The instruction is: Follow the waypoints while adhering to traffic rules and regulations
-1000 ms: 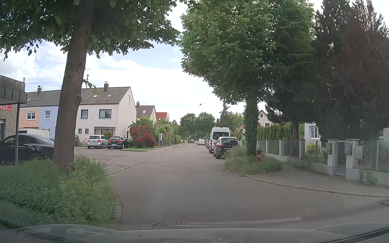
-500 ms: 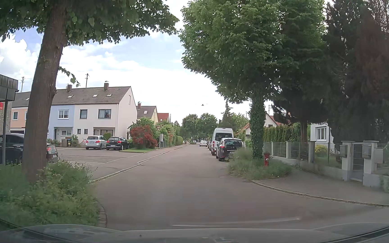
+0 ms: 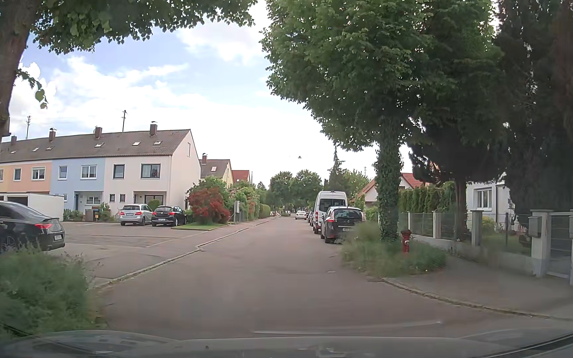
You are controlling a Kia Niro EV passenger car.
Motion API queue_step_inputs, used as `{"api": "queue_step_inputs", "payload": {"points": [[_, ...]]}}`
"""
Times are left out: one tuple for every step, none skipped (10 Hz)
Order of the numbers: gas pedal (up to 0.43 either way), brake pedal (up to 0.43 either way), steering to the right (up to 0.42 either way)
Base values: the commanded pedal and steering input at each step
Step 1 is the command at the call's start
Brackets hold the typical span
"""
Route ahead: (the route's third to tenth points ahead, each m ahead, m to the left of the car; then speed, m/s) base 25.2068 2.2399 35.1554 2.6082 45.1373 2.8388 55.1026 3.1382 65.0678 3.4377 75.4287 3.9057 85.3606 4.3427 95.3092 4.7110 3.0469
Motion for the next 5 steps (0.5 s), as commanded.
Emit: {"api": "queue_step_inputs", "payload": {"points": [[0.209,0.024,-0.016],[0.209,0.024,-0.025],[0.209,0.024,-0.038],[0.209,0.024,-0.049],[0.209,0.024,-0.061]]}}
